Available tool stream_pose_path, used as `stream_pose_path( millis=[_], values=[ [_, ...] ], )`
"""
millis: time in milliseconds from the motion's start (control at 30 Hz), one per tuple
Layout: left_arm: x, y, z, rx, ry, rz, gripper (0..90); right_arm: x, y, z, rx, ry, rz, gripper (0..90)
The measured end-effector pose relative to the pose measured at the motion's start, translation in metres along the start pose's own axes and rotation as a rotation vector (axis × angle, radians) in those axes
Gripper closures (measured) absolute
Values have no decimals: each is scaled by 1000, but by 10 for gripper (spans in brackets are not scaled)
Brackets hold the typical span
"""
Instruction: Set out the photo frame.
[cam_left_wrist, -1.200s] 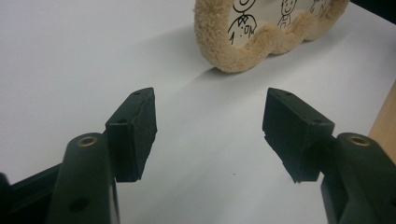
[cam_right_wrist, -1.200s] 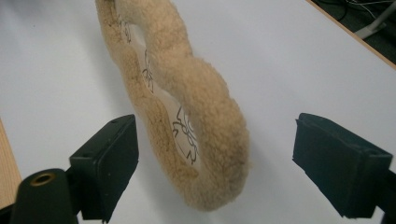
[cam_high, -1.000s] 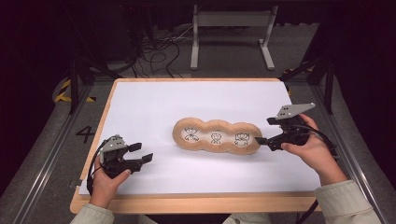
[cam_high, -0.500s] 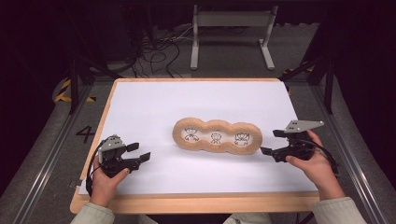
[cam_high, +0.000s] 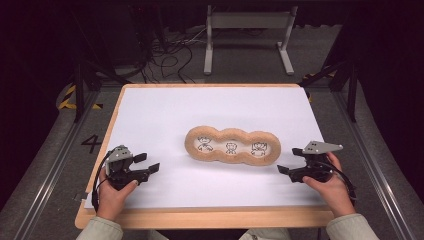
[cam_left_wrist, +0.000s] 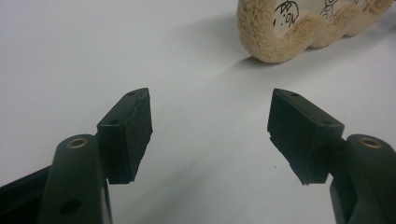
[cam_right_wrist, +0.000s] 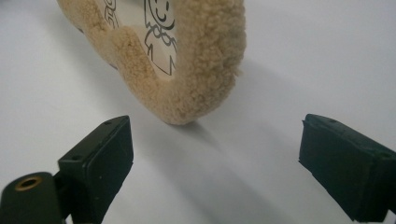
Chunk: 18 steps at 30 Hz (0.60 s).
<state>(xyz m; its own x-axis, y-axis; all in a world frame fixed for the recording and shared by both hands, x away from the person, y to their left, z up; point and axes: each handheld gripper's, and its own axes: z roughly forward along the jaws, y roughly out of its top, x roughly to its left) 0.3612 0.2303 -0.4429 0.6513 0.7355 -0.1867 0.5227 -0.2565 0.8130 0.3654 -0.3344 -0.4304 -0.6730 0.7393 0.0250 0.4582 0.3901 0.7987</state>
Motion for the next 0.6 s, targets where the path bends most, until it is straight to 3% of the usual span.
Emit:
stream_pose_path(
  millis=[133,300,600],
  values=[
    [0,0,2,2,2,3,317,0,-6,6,-3,8,18,106],
    [-1,0,3,10,-3,-3,310,3,-14,17,51,12,16,119],
    [0,-1,4,18,0,-10,303,3,-16,18,36,-10,32,120]
  ],
)
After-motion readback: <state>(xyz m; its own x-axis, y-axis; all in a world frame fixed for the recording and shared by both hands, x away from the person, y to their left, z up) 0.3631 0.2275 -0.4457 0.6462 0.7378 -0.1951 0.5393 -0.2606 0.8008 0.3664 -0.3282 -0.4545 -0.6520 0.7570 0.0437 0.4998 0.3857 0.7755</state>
